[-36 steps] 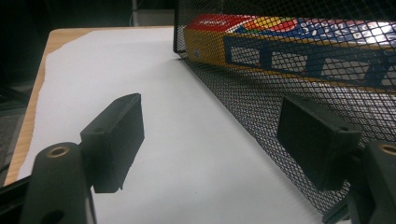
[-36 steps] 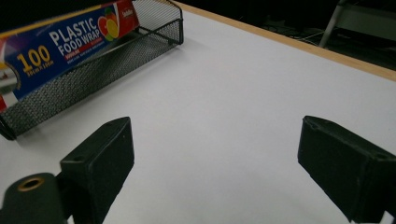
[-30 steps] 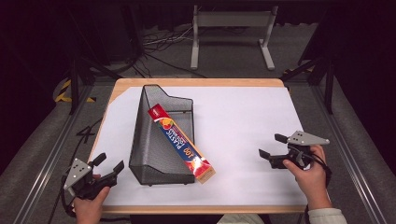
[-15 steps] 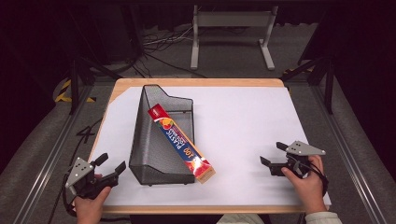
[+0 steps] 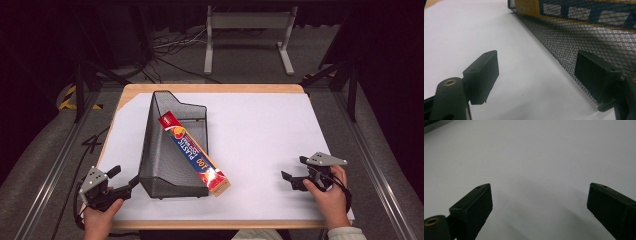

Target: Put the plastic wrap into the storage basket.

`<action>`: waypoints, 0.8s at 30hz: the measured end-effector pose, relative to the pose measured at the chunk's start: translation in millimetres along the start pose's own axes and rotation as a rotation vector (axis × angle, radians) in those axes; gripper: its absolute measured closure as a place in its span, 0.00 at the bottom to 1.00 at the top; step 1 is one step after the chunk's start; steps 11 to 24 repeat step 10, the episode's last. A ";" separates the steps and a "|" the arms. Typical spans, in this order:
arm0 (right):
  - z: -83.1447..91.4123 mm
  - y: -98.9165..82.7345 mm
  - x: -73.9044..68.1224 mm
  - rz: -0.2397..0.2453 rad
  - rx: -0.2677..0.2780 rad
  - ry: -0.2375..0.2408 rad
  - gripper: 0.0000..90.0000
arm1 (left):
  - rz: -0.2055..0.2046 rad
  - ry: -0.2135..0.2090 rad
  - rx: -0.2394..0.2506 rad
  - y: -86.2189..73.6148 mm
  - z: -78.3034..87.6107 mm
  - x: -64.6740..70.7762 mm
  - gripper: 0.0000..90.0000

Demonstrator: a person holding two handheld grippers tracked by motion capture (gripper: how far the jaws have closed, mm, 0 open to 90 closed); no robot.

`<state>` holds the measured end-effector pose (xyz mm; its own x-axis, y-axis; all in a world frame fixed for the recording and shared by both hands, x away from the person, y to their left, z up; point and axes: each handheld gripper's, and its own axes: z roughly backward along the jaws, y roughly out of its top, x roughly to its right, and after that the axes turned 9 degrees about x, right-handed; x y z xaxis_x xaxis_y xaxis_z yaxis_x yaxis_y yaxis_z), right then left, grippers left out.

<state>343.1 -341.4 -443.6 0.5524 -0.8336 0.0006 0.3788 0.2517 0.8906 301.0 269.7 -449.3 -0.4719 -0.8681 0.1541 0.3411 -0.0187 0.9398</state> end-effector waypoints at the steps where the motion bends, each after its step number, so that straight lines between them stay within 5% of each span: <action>1: -0.9 0.2 -0.1 0.004 -0.007 -0.005 0.07 | 0.007 0.002 -0.009 -0.8 -1.2 -0.8 0.22; 7: -5.5 1.0 -0.6 0.011 -0.051 -0.009 0.06 | 0.017 0.007 -0.033 -2.6 -3.0 -3.3 0.22; 24: -5.5 1.0 -0.1 0.006 -0.053 -0.007 0.06 | 0.015 0.008 -0.035 -2.7 -3.2 -3.2 0.22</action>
